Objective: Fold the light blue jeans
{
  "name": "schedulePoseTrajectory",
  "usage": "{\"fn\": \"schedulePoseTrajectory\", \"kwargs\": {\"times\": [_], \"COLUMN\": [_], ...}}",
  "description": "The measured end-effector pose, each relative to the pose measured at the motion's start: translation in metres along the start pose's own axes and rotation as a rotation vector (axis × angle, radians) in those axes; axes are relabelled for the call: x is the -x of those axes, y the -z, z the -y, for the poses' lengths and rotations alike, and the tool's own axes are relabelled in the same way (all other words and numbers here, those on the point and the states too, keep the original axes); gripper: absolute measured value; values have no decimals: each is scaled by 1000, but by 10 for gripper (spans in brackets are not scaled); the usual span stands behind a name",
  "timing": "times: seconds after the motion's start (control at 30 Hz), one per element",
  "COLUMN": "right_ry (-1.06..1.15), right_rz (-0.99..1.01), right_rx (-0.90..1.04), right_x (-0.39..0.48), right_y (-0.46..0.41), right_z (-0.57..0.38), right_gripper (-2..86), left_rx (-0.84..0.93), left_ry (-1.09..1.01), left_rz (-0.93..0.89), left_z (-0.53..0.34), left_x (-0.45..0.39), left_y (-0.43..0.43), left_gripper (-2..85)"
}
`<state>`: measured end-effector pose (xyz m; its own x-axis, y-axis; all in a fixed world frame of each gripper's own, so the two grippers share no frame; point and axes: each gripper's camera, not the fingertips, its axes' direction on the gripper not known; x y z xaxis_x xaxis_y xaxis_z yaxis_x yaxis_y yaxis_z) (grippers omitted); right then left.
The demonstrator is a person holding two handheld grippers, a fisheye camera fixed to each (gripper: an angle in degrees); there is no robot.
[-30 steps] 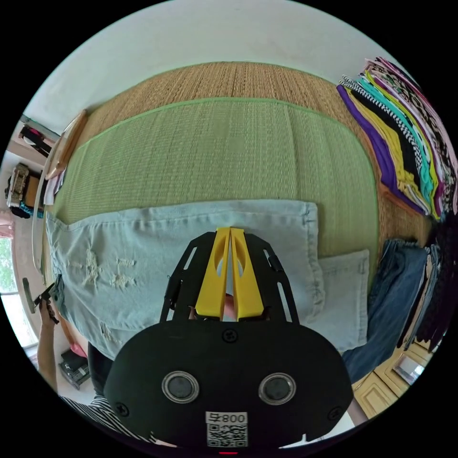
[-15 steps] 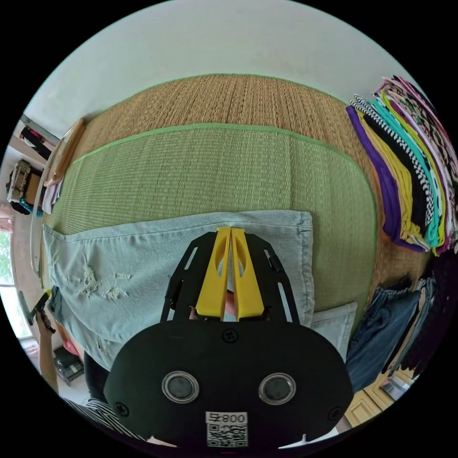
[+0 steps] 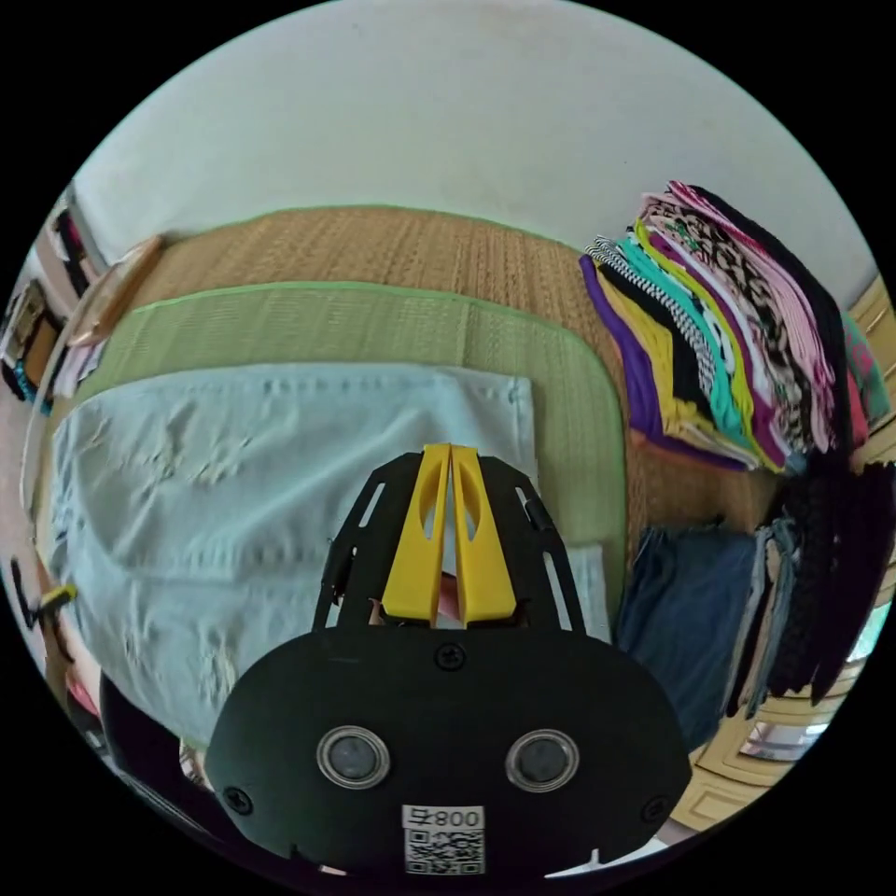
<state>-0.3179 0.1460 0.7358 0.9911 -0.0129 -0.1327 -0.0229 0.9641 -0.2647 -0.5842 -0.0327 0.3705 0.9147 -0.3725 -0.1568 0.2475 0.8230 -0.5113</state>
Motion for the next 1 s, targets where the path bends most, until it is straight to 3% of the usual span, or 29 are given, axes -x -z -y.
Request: {"fn": "schedulePoseTrajectory", "kwargs": {"times": [0.17, 0.43, 0.63, 0.8, 1.0], "right_ry": [-51, -211, -401, -425, -385], "right_rz": [33, 165, 23, -85, -122], "right_rx": [217, 268, 35, 207, 190], "right_x": [8, 27, -43, -88, -95], "right_y": [-20, -3, 29, -42, -65], "right_z": [-125, -255, -266, -249, -277], "right_gripper": [-4, 0, 0, -2, -5], "left_rx": [78, 147, 133, 172, 206], "left_ry": [-64, -56, -57, -75, -78], "left_rz": [83, 206, 225, 239, 267], "left_z": [21, 41, 55, 64, 68], "left_x": [-10, -7, -34, -58, -66], "left_y": [-2, -2, -5, -17, -29], "left_gripper": [0, 0, 1, 1, 0]}}
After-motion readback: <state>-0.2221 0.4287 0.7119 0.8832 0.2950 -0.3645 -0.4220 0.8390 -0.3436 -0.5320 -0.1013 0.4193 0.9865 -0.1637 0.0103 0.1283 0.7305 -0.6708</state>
